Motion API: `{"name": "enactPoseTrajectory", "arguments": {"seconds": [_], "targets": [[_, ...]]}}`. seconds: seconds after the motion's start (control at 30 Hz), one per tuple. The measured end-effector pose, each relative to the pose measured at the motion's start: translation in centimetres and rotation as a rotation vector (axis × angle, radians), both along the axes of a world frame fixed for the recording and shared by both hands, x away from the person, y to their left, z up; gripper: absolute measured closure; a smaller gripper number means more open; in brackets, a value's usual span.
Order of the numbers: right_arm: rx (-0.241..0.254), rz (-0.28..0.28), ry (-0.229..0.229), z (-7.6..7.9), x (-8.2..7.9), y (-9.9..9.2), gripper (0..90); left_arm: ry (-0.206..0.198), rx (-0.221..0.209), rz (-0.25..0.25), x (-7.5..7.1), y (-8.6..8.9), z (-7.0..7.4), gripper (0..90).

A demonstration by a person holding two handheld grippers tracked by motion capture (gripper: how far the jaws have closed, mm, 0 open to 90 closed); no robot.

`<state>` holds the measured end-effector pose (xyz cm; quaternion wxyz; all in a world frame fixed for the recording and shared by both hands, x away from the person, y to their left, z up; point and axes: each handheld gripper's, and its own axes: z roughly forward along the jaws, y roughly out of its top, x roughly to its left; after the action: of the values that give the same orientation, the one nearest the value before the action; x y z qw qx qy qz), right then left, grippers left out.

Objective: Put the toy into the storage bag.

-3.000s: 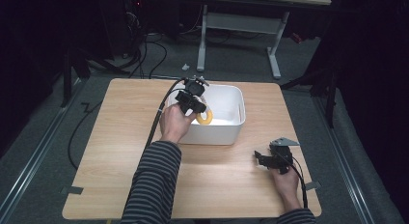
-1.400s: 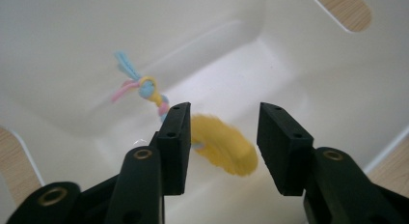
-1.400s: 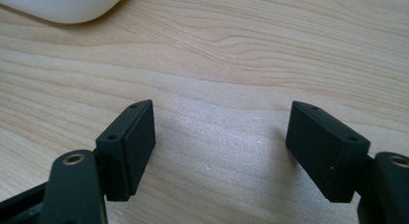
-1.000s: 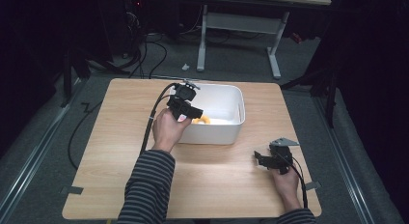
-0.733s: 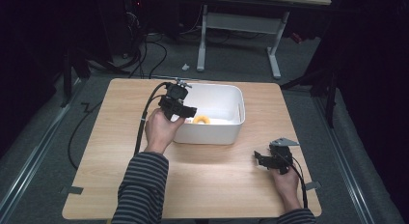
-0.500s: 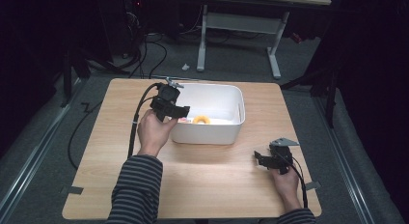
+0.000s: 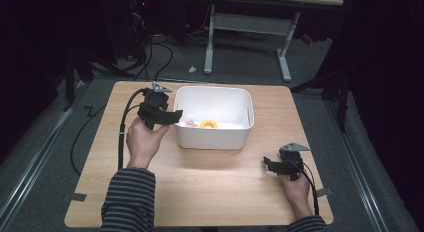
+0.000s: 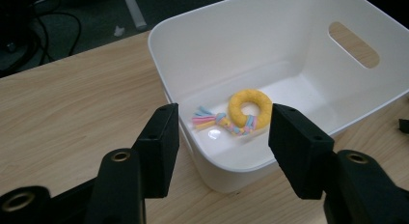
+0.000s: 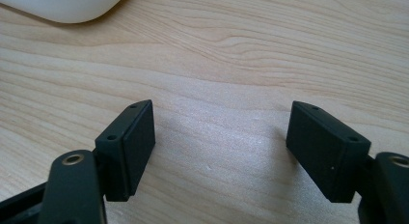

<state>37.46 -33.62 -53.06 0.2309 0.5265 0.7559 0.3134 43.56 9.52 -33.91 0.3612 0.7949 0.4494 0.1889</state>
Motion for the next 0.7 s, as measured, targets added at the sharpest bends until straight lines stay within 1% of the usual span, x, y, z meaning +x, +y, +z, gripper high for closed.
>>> {"name": "enactPoseTrajectory", "arguments": {"seconds": [0.13,0.27,0.43,0.6,0.7], "targets": [[0.000,0.000,0.000,0.0,0.0,0.0,25.9,-0.003,-0.001,0.013,-0.3,0.9,0.1,44.8],[0.000,0.000,0.000,0.0,0.0,0.0,25.9,-0.011,-0.019,0.028,-0.8,1.7,0.1,44.8],[0.000,0.001,0.000,0.0,0.0,0.0,25.9,-0.014,-0.021,0.044,-1.4,2.9,0.2,44.8],[0.000,0.001,0.000,0.0,0.0,0.0,25.9,-0.020,-0.042,0.060,-2.0,4.0,0.2,44.8],[0.001,0.000,0.001,0.0,0.0,0.0,25.9,-0.025,-0.046,0.070,-2.4,4.6,0.3,44.8]]}}
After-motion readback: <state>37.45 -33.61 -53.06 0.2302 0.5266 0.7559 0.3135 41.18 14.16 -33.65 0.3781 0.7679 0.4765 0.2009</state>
